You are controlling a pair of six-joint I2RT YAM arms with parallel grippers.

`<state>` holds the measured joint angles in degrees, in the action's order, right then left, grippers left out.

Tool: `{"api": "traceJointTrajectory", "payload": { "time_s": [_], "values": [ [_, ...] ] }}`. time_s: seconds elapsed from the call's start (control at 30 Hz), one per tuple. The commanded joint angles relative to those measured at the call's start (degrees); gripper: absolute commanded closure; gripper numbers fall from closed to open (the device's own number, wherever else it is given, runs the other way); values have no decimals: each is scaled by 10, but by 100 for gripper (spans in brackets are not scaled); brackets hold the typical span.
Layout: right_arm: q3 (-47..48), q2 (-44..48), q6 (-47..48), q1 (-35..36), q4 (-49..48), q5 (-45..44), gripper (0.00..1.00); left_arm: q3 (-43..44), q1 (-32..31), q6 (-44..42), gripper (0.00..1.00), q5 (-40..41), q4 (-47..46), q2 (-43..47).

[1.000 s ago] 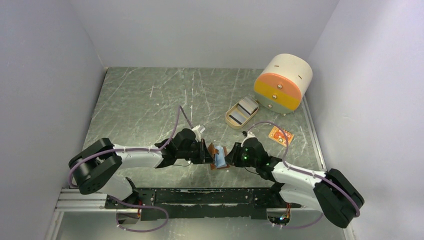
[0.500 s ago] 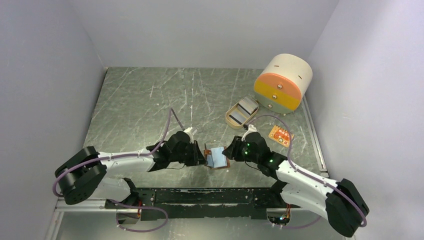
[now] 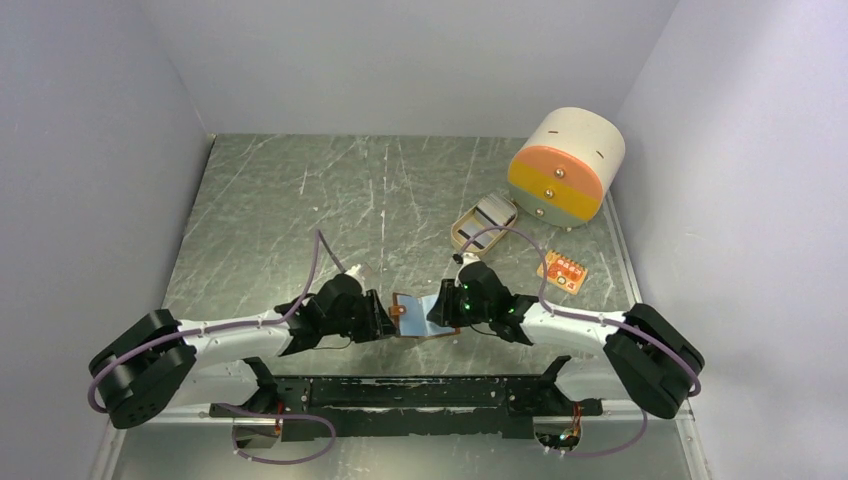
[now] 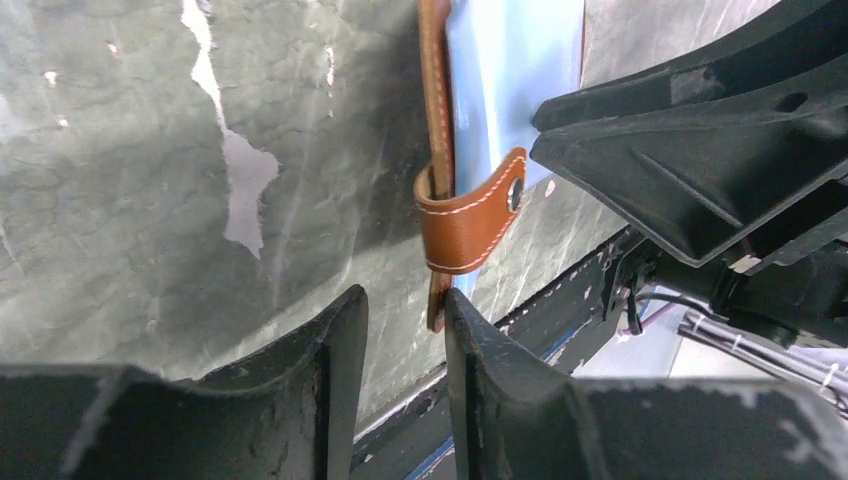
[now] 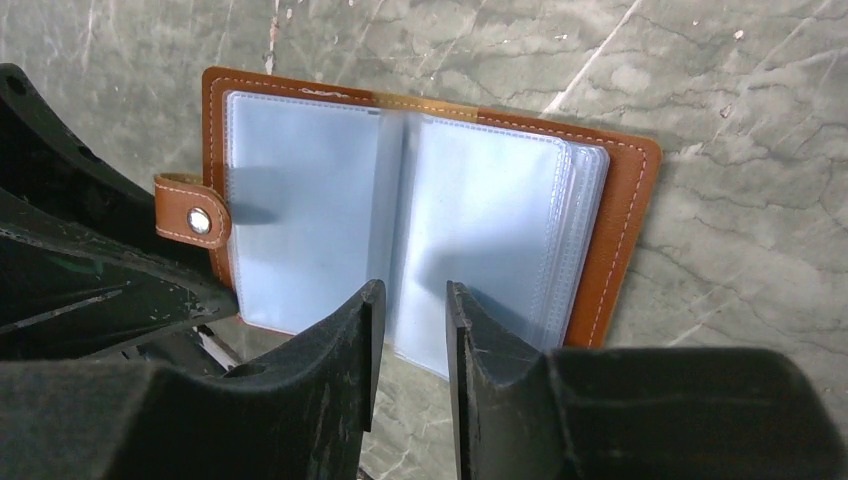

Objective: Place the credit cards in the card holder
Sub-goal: Turn over the card slot in the card holder.

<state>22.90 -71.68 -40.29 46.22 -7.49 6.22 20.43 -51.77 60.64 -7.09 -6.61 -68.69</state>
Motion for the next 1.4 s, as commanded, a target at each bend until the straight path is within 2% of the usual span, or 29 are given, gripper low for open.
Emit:
{"api": "traceJointTrajectory", "payload": {
  "time_s": [0.0, 0.37, 0.67, 0.83, 1.03, 1.13, 1.23, 1.37],
  "values": [
    [9, -13, -4, 8, -20, -26, 67, -26, 19, 18, 59, -32, -84, 14],
    [17, -62, -19, 35, -67, -22, 68, -22, 24, -1, 53, -66, -172, -28],
    [32, -93, -28, 62, -63, -46, 69, -35, 25, 0, 50, -64, -193, -23],
    [43, -89, -23, 64, -41, -55, 69, -28, 25, -4, 61, -48, -170, -35],
    [78, -50, -2, 64, 29, -90, 66, -15, 25, -19, 63, -43, -164, -52],
    [98, -32, 18, 61, 66, -111, 64, -7, 25, -29, 78, -44, -154, -58],
    [139, -12, 67, 47, 114, -149, 60, -10, 25, -36, 89, -49, -153, -50],
    [216, -4, 190, 9, 179, -217, 56, -8, 25, -54, 91, -56, -135, -37]
  ]
}}
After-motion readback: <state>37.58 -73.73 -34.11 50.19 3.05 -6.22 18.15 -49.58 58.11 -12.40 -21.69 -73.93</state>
